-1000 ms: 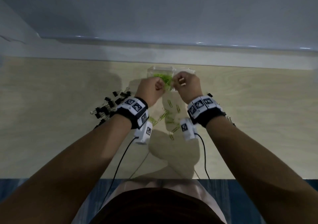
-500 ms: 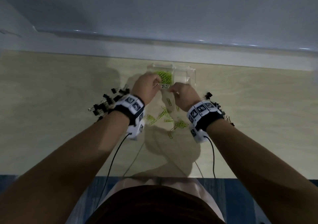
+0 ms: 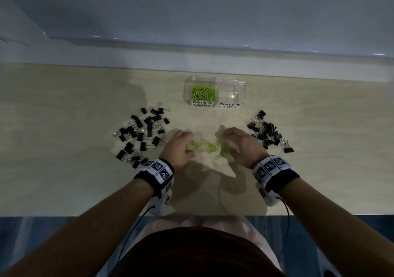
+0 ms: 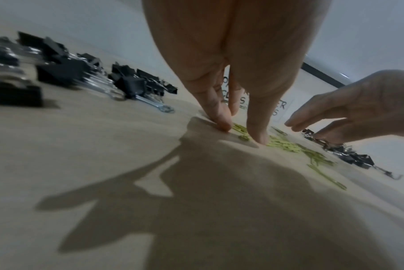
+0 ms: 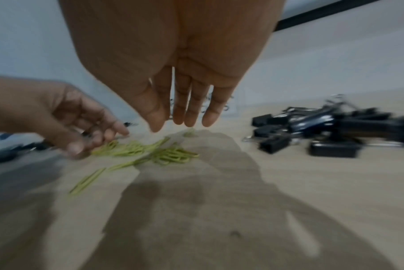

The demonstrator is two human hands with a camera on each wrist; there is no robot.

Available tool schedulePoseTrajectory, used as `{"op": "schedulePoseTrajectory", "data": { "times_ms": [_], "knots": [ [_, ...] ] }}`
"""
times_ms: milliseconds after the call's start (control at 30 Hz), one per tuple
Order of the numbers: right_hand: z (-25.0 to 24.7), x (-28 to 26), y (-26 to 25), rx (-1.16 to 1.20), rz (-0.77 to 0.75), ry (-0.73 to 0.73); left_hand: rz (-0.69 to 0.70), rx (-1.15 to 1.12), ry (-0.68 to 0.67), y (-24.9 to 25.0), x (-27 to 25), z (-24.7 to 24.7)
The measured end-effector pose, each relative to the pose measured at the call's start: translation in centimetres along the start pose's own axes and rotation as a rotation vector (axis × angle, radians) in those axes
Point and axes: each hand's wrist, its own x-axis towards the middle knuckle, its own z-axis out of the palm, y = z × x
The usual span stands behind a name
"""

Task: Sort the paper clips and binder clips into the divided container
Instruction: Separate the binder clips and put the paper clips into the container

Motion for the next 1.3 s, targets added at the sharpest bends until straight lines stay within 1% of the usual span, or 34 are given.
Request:
{"op": "schedulePoseTrajectory", "data": {
  "times_ms": [33, 67, 133, 200, 233, 300, 367, 433, 467, 633, 733, 833, 933, 1067, 1167, 1233, 1300],
  "knots": [
    [-0.2, -0.6, 0.3, 0.019, 0.054, 0.044, 0.009, -0.001, -0.007, 0.2, 0.2, 0.3],
    [-0.3, -1.0, 0.5, 0.021, 0.120, 0.047, 0.019, 0.020, -0.008, 0.3, 0.3, 0.5],
    [-0.1, -1.4, 0.5, -0.022, 0.238, -0.023, 0.038, 0.106, -0.007, 1.0, 0.6, 0.7],
    [0.7, -1.2, -0.2, -0.072, 0.297, -0.074, 0.060, 0.168, -0.016, 1.9, 0.8, 0.8],
    [1.0, -1.0, -0.6, -0.065, 0.310, -0.070, 0.078, 0.186, -0.032, 2.4, 1.0, 0.9],
    [1.5, -0.2, -1.5, -0.005, 0.284, -0.008, 0.129, 0.239, -0.089, 3.3, 1.2, 1.6],
    [1.6, 0.5, -2.4, 0.048, 0.195, 0.087, 0.173, 0.293, -0.139, 4.1, 1.2, 2.4],
    [1.8, 1.1, -2.9, 0.074, 0.103, 0.156, 0.195, 0.331, -0.128, 4.6, 1.3, 3.0],
    [1.9, 1.2, -2.8, 0.086, 0.082, 0.171, 0.197, 0.333, -0.111, 4.7, 1.3, 3.2],
    [1.8, 1.6, -2.6, 0.076, 0.093, 0.129, 0.174, 0.237, -0.056, 4.8, 2.0, 2.4],
    [1.5, 1.9, -2.5, 0.063, 0.110, 0.124, 0.155, 0.269, -0.049, 4.3, 2.5, 1.6],
    [1.4, 2.5, -1.7, 0.083, 0.187, 0.145, 0.146, 0.298, -0.039, 3.9, 2.8, 0.9],
    [0.5, 3.0, -1.8, 0.187, 0.260, 0.205, 0.122, 0.224, 0.007, 3.5, 2.8, 0.2],
    [-2.8, 4.8, -3.1, 0.356, 0.318, 0.271, 0.078, 0.009, 0.087, 3.6, 3.1, -1.7],
    [-5.4, 7.8, -4.2, 0.392, 0.291, 0.363, 0.074, -0.103, 0.149, 4.6, 4.0, -4.0],
    [-6.9, 10.1, -5.1, 0.409, 0.281, 0.426, 0.071, -0.139, 0.196, 5.4, 5.1, -5.8],
    [-7.8, 12.2, -5.7, 0.410, 0.280, 0.455, 0.067, -0.156, 0.260, 6.1, 6.5, -7.5]
  ]
}}
